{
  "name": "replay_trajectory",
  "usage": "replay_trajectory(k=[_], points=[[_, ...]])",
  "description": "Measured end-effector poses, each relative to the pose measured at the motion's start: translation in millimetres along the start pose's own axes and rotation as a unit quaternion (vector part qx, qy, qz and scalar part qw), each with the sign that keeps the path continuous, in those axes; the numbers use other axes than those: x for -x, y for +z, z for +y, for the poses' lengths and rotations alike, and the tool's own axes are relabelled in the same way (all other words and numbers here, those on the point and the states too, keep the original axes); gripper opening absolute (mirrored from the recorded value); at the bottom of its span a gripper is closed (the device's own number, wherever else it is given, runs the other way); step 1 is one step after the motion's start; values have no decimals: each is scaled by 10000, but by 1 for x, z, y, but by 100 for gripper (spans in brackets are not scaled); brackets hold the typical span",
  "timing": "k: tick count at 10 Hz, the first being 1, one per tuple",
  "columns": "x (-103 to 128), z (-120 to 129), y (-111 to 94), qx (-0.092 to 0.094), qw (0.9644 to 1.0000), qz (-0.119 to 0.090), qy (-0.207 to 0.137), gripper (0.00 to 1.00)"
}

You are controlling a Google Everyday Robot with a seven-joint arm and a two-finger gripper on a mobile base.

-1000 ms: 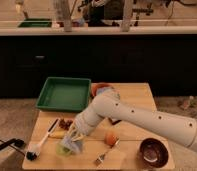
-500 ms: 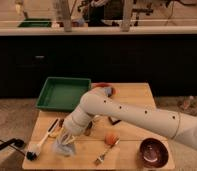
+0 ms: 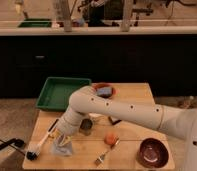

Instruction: Place towel in plastic cup

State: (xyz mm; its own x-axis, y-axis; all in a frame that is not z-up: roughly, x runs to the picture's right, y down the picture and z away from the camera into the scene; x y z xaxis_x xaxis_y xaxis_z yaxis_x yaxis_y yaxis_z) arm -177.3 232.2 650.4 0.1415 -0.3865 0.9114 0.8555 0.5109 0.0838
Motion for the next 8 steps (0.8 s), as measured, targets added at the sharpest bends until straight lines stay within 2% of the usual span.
replay_trajectory(k=[2,8], points=[[-5,0,9,97,9999,-132,-25,3],[-14,2,19,188,9992,-363,15,4]])
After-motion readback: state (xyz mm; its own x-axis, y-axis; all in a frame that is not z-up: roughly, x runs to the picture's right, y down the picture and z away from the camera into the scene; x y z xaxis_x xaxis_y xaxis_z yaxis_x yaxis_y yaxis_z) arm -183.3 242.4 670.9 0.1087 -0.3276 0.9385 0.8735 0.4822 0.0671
